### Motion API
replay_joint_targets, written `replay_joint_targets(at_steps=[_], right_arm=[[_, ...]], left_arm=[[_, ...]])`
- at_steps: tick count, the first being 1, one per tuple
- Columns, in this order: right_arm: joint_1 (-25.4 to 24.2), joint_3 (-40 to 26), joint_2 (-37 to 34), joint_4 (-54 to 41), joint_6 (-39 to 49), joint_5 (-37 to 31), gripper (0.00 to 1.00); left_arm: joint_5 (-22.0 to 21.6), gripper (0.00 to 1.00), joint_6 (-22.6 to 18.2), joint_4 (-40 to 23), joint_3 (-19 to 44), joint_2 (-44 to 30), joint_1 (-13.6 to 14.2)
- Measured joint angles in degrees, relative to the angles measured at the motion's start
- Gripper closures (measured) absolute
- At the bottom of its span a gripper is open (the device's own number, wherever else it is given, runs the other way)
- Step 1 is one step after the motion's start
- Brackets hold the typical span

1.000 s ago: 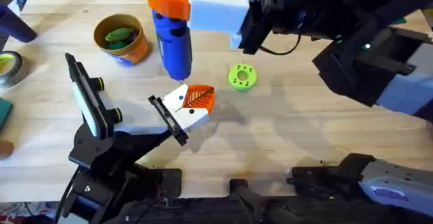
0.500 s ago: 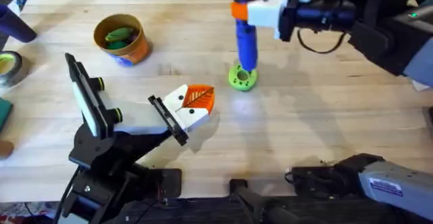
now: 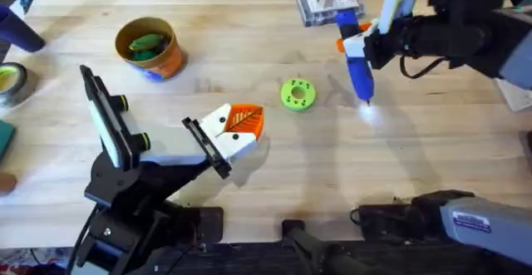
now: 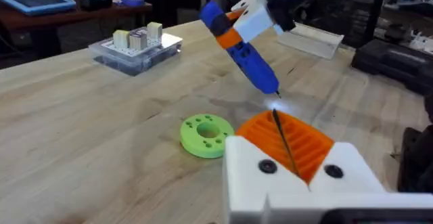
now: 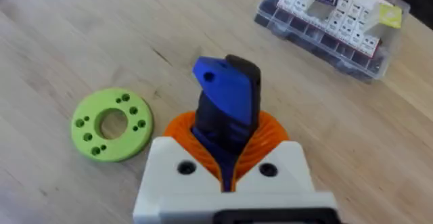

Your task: Pick up the gripper from the table and insert it into the empty holder that is missing its gripper. Then pick up a screw, insert it into the mounting hole, and use the screwdriver to tighten it. Finally, clean up the table by picking up the vegetable and placing it into the bucket.

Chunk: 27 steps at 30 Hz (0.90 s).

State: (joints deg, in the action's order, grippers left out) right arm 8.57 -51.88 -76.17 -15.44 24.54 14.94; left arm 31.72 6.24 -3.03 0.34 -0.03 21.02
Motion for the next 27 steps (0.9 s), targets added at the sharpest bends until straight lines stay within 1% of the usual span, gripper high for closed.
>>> replay_joint_targets(at_steps=[2, 5, 8, 16, 21, 22, 23, 26, 27], right_arm=[[0.1, 0.0, -2.0, 0.2, 3.1, -1.4, 0.959], [0.8, 0.0, -3.5, 0.3, 7.8, -1.0, 0.958], [1.7, 0.0, -5.1, 0.7, 16.3, -0.2, 0.959], [4.2, 0.0, -14.1, 0.8, 39.3, -0.1, 0.96], [6.4, -0.1, -16.5, 0.9, 48.9, -2.5, 0.95], [6.8, -0.1, -16.8, 0.9, 50.0, -3.1, 0.906], [7.1, -0.1, -17.1, 0.9, 50.8, -3.4, 0.838], [7.3, -0.2, -18.1, 0.9, 52.2, -3.8, 0.377], [7.3, -0.3, -18.1, 1.4, 52.1, -3.9, 0.203]], left_arm=[[0.0, 0.986, 0.0, 0.0, 0.0, 0.0, 0.0], [0.0, 0.986, 0.0, 0.0, 0.0, 0.0, 0.0], [0.0, 0.986, 0.0, 0.0, 0.0, 0.0, 0.0], [0.0, 0.986, 0.0, 0.0, 0.0, 0.0, 0.0], [0.0, 0.986, 0.0, 0.0, 0.0, 0.0, 0.0], [0.0, 0.986, 0.0, 0.0, 0.0, 0.0, 0.0], [0.0, 0.986, 0.0, 0.0, 0.0, 0.0, 0.0], [0.0, 0.986, 0.0, 0.0, 0.0, 0.0, 0.0], [0.0, 0.986, 0.0, 0.0, 0.0, 0.0, 0.0]])
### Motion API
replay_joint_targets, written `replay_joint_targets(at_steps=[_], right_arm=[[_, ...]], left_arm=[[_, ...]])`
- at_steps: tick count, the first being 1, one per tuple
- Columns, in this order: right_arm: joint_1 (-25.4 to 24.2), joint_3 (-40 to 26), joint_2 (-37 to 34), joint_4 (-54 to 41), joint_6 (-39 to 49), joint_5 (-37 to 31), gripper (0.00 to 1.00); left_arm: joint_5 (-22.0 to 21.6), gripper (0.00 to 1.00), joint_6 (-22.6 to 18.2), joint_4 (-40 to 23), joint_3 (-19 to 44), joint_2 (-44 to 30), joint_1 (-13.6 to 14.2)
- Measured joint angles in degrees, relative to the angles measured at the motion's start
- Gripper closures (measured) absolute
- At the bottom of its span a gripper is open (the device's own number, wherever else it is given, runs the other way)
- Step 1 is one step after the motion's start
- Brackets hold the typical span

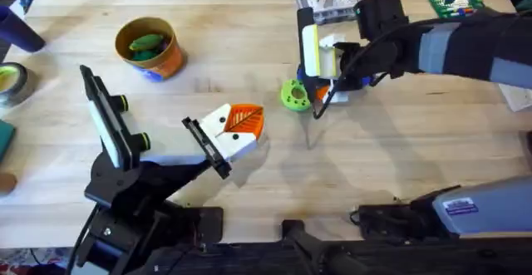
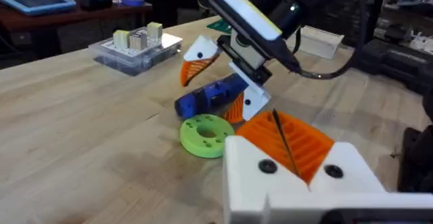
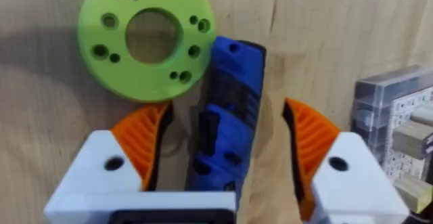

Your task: Pick up the gripper from the table and insert it into the empty holder that is missing its gripper. Then pick up a screw, insert it into the mounting hole, and use the screwdriver to tighten it. Finally, clean up the table by picking up the vegetable and placing it into the bucket.

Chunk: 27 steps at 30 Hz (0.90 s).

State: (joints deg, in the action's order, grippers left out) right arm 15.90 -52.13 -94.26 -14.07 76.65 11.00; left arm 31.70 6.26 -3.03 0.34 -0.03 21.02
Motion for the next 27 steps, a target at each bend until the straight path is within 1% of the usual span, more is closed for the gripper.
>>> replay_joint_targets(at_steps=[1, 2, 3, 8, 12, 17, 22, 27], right_arm=[[0.0, -0.3, 0.0, 0.1, -0.3, -0.1, 0.083], [0.0, -0.7, 0.1, 0.3, -0.7, -0.2, 0.028], [0.0, -0.8, 0.1, 0.2, -1.8, -0.3, 0.012], [0.0, -0.8, 0.4, -0.3, -8.7, -0.8, 0.006], [0.0, -0.8, 3.7, -0.6, -16.0, -1.1, 0.006], [0.0, -0.8, 11.7, -2.0, -30.5, -1.1, 0.006], [0.0, -0.8, 21.3, -8.4, -45.8, -1.1, 0.005], [0.0, -0.8, 29.4, -14.4, -58.0, -0.8, 0.005]], left_arm=[[0.0, 0.986, 0.0, 0.0, 0.0, 0.0, 0.0], [0.0, 0.986, 0.0, 0.0, 0.0, 0.0, 0.0], [0.0, 0.986, 0.0, 0.0, 0.0, 0.0, 0.0], [0.0, 0.986, 0.0, 0.0, 0.0, 0.0, 0.0], [0.0, 0.986, 0.0, 0.0, 0.0, 0.0, 0.0], [0.0, 0.986, 0.0, 0.0, 0.0, 0.0, 0.0], [0.0, 0.986, 0.0, 0.0, 0.0, 0.0, 0.0], [0.0, 0.986, 0.0, 0.0, 0.0, 0.0, 0.0]])
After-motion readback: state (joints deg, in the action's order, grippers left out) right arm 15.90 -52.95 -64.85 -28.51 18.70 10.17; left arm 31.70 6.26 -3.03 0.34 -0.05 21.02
